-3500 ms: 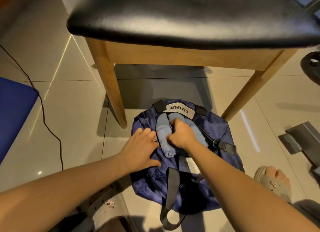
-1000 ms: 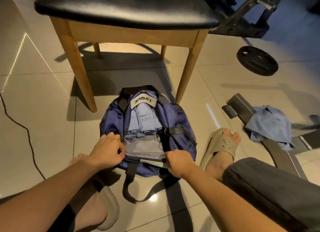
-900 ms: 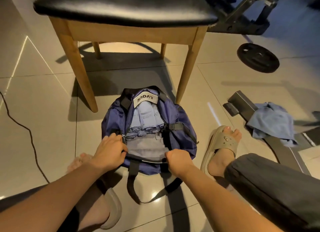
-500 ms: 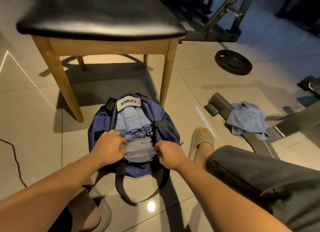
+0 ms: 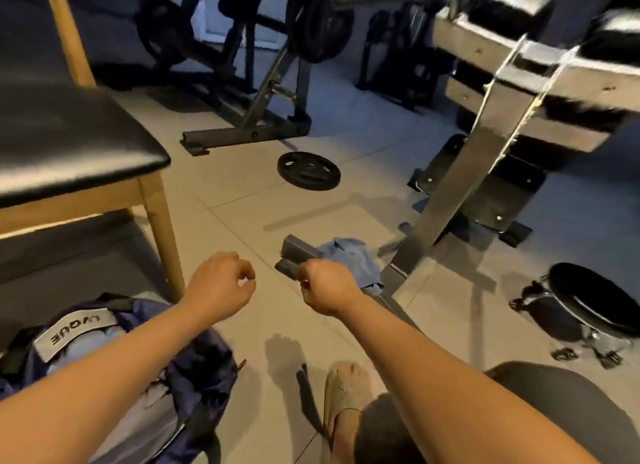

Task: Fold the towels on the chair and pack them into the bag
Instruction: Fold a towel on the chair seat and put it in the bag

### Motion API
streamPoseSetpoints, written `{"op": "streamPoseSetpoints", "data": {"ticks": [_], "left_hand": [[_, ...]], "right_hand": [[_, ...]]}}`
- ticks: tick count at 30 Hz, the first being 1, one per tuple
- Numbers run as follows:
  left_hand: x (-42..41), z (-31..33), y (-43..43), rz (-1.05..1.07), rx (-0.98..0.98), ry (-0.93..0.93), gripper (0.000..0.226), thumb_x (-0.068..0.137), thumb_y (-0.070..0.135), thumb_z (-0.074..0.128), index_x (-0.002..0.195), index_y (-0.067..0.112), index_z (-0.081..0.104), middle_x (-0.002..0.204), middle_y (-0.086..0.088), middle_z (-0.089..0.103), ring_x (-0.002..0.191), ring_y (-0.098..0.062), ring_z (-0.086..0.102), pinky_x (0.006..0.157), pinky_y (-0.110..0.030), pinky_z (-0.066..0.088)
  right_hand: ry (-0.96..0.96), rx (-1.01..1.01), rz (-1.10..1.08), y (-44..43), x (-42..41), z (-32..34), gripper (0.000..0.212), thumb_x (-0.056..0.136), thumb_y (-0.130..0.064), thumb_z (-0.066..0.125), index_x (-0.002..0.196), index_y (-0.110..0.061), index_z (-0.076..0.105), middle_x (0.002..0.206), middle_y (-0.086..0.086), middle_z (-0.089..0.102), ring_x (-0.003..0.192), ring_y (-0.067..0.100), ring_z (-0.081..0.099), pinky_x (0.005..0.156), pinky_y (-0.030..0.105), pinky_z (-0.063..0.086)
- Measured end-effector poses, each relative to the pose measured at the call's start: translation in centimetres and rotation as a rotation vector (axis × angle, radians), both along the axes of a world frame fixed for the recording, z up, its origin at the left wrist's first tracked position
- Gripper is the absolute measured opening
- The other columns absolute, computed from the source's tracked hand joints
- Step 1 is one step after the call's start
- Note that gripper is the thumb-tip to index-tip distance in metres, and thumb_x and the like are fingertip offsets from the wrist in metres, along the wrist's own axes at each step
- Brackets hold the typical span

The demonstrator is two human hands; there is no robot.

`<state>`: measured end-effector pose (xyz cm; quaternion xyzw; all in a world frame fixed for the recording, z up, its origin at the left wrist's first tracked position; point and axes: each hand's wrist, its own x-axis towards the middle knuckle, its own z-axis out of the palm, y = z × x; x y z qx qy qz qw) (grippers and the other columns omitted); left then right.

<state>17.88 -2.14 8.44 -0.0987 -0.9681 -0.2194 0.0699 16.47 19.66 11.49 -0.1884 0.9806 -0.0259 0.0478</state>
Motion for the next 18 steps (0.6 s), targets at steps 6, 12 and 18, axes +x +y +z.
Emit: {"op": "streamPoseSetpoints", "data": {"ticks": [6, 12, 18], "left_hand": [[-6.2, 9.2, 10.1, -0.08, 0.059, 0.09, 0.016, 0.096, 0.033, 0.062, 0.104, 0.027, 0.074, 0.103, 0.005, 0.061, 0.096, -0.017, 0.058, 0.076, -0.03, 0.045], [-11.3, 11.1, 17.6, -0.183, 0.081, 0.046, 0.015, 0.096, 0.027, 0.062, 0.105, 0.024, 0.074, 0.107, 0.004, 0.066, 0.09, -0.016, 0.062, 0.075, -0.032, 0.051], [-18.8, 1.8, 23.0, -0.214, -0.073, -0.128, 0.03, 0.094, 0.037, 0.066, 0.119, 0.02, 0.07, 0.119, -0.003, 0.064, 0.103, -0.027, 0.064, 0.084, -0.038, 0.053]], "right_hand": [[0.16, 0.005, -0.182, 10.0, -4.1, 8.6, 0.014, 0.092, -0.016, 0.057, 0.099, -0.01, 0.067, 0.089, 0.01, 0.062, 0.082, 0.033, 0.058, 0.063, 0.036, 0.042], [-0.07, -0.043, -0.31, 16.8, -9.2, 10.5, 0.018, 0.09, -0.017, 0.064, 0.102, -0.007, 0.074, 0.096, 0.009, 0.071, 0.087, 0.031, 0.067, 0.072, 0.038, 0.056], [-0.278, -0.025, -0.364, 22.7, -16.3, 2.2, 0.026, 0.091, -0.022, 0.068, 0.103, 0.001, 0.073, 0.102, 0.021, 0.071, 0.083, 0.033, 0.063, 0.074, 0.042, 0.055]]}}
